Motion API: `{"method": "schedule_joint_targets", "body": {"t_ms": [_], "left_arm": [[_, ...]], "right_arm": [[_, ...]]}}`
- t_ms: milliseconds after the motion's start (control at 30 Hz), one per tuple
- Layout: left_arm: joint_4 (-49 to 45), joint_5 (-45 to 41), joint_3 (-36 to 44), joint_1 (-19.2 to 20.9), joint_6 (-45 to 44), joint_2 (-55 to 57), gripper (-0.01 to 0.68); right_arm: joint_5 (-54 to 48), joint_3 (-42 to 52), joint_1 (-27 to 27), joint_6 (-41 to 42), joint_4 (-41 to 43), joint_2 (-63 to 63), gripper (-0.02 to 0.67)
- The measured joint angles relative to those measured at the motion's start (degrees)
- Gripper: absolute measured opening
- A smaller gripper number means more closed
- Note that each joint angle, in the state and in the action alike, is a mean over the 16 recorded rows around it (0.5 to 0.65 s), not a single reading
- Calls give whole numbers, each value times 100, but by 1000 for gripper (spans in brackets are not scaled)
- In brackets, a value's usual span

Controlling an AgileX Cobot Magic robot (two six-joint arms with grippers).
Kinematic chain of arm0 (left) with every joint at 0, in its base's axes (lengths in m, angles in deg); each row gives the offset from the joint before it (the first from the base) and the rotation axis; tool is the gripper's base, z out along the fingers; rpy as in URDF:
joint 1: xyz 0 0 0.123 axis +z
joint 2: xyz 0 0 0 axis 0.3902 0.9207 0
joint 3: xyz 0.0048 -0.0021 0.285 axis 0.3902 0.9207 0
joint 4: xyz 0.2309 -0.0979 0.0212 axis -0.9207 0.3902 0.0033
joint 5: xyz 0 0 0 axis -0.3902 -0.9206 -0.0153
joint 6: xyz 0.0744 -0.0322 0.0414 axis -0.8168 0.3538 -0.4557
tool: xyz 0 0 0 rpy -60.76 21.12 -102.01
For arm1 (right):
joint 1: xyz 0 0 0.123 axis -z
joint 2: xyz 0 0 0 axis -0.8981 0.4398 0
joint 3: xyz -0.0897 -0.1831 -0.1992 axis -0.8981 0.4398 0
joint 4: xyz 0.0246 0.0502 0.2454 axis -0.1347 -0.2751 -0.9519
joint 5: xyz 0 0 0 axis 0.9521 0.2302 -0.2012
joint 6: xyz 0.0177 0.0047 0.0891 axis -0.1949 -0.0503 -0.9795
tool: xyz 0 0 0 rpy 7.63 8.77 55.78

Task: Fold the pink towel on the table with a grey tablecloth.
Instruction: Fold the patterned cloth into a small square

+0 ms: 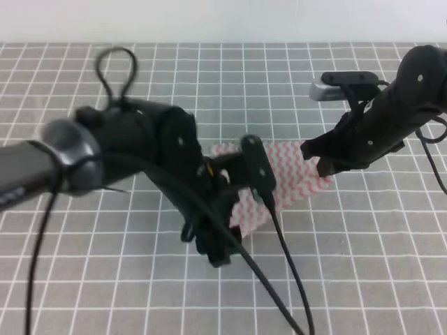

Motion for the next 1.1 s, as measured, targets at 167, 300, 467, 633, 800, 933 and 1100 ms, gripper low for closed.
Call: {"method": "schedule_joint_targets", "body": {"t_ms": [167,300,467,633,800,933,1100], "left_arm": [[-151,227,0,-213,27,149,433],[-231,420,-6,-300,163,268,434],[-304,670,-15,-337,382,409,433],[-367,843,-19,-353,561,503,434],[-414,940,-21,-355,764,581,433],[-543,1006,-21,-355,1061,649,432],[-963,1027,-22,-355,1677,740,420]], "right_arm": [[25,0,0,10,-26,0,-16],[26,0,-1,15,-41,9,-16],[32,-1,-2,16,-46,36,-16],[56,-1,-2,21,-48,27,-16],[88,-2,-2,23,-45,36,-16],[118,-3,-3,27,-43,55,-16],[148,-4,-4,28,-41,64,-16]]}}
